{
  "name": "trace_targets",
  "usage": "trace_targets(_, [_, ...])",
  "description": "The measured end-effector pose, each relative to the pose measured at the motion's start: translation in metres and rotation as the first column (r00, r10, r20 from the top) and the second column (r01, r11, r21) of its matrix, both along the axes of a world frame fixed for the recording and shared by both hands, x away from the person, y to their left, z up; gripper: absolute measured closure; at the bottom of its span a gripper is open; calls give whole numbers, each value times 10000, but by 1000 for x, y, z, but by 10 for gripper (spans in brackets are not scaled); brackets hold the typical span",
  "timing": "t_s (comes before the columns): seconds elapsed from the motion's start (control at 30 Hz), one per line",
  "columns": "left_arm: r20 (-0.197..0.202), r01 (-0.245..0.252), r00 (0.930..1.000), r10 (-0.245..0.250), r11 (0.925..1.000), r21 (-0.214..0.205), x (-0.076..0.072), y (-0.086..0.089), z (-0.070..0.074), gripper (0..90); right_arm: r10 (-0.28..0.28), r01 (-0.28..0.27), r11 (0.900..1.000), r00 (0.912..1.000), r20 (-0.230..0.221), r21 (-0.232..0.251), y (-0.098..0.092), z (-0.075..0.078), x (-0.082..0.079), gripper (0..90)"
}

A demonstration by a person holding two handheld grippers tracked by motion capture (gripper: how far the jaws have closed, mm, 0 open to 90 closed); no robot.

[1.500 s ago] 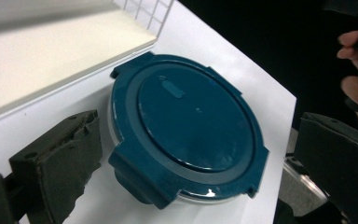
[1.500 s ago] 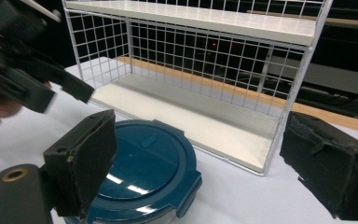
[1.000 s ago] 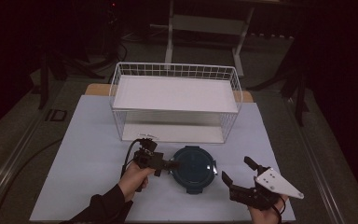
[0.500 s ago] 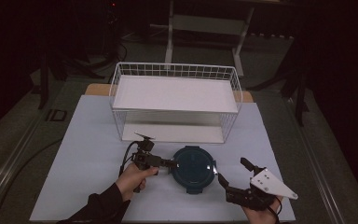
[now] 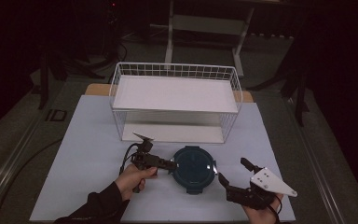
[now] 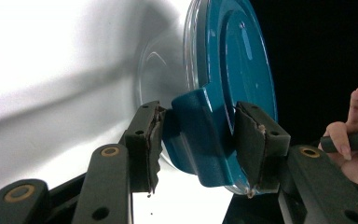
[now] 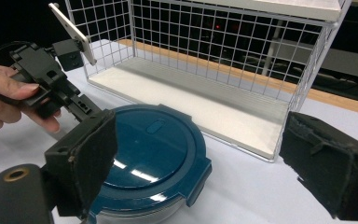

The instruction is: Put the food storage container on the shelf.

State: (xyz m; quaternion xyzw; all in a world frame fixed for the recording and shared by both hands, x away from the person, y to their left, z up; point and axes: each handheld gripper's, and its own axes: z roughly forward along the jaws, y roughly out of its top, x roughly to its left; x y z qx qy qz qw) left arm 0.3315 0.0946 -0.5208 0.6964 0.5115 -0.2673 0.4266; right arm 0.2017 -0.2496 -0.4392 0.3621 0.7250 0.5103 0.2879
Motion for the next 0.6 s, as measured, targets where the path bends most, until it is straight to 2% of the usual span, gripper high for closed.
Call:
trace_targets(0.07, [150,36,9999,-37,10000,72,-1,-1,1,530,38,-38,10000,9999,-153,16,1,0,1,120])
trace_targets(0.2, [519,216,9984,-224,9996,169,-5,-2,4,531,327,-308,9992,9957,-861,238,1,-5,8,120])
trace_targets(0.33, [1105,476,9925,-517,9981,398,-10,-5,10,532,442,-341,9979,9799,-1948,545,-4,-12,21,151])
trace_targets(0.4, [1425,626,9874,-691,9968,493,-15,-6,13,534,625,-438,9960,9651,-2545,784,-7,-16,28,191])
trace_targets(0.43, [1452,592,9872,-652,9972,455,-16,-7,13,539,698,-448,9946,9564,-2838,936,-9,-18,32,203])
trace_targets(0.53, [1749,714,9814,-796,9961,522,-20,-6,15,545,924,-527,9911,9331,-3477,1219,-11,-23,39,233])
trace_targets(0.6, [1874,656,9795,-736,9967,485,-23,-6,15,547,1197,-576,9851,9066,-4047,1622,-13,-28,45,280])
